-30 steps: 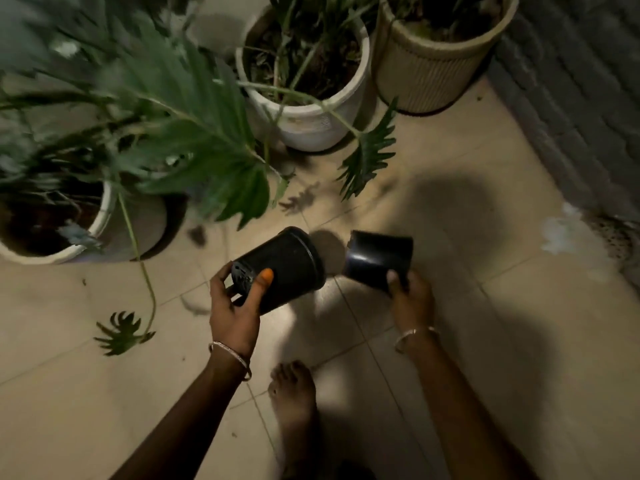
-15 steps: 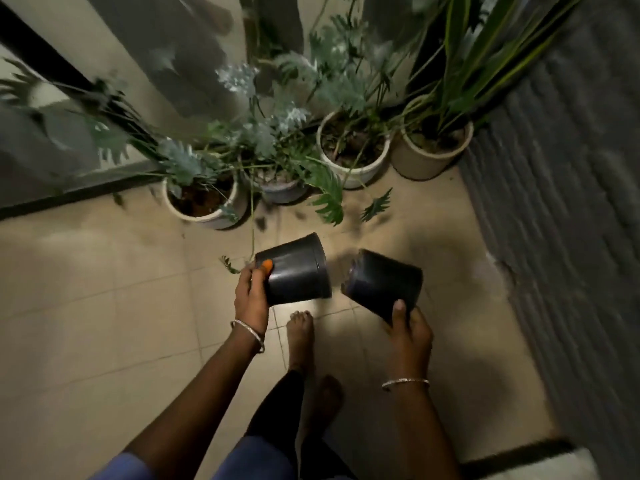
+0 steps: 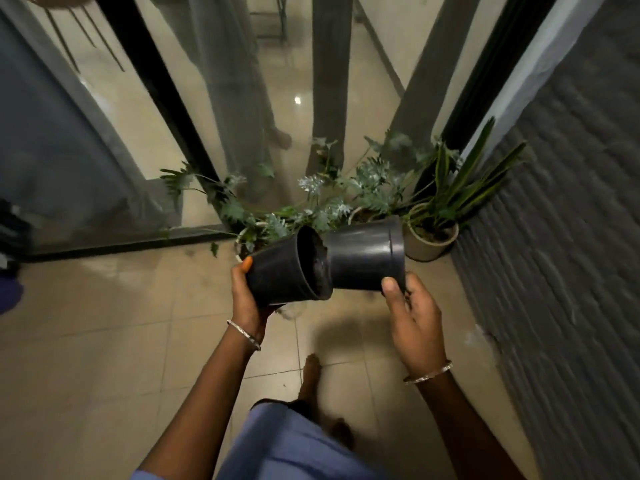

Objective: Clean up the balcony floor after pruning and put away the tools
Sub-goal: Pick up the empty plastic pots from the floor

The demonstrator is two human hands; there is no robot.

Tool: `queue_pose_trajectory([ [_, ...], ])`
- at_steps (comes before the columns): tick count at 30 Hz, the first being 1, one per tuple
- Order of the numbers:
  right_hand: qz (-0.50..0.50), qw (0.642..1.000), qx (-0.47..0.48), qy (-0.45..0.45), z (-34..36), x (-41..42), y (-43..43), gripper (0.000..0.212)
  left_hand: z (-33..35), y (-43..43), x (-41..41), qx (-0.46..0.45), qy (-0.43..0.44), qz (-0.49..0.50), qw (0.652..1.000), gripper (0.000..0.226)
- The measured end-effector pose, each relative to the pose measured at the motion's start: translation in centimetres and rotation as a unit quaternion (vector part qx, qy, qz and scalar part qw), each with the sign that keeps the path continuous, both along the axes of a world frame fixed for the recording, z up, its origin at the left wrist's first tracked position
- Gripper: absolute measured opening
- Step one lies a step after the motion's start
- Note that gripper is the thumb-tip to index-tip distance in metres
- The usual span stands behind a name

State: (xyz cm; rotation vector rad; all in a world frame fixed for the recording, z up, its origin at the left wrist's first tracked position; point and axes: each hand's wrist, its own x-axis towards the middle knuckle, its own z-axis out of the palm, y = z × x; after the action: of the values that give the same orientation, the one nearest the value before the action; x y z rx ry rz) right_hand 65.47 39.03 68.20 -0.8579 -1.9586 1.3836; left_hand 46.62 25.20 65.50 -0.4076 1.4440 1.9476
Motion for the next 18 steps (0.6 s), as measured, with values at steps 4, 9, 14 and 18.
queue_pose_trajectory([
  [4, 0.072, 0.994, 0.081, 0.018, 3.9, -3.6, -3.2, 0.041, 4.1, -4.0, -1.0, 0.024, 0.021, 0.052, 0.998, 0.039],
  [9, 0.140, 0.982, 0.118, 0.038, 7.2, -9.2, -7.9, 0.031, 7.1, -8.1, -4.0, 0.078, 0.021, 0.105, 0.991, 0.042],
  [14, 0.190, 0.974, 0.105, 0.063, 8.7, -16.0, -12.9, 0.028, 9.1, -11.8, -8.8, 0.105, 0.021, 0.124, 0.986, 0.046],
  [18, 0.230, 0.959, 0.135, 0.099, 10.3, -20.6, -16.0, 0.022, 9.4, -14.2, -11.7, 0.140, 0.011, 0.149, 0.979, 0.061],
])
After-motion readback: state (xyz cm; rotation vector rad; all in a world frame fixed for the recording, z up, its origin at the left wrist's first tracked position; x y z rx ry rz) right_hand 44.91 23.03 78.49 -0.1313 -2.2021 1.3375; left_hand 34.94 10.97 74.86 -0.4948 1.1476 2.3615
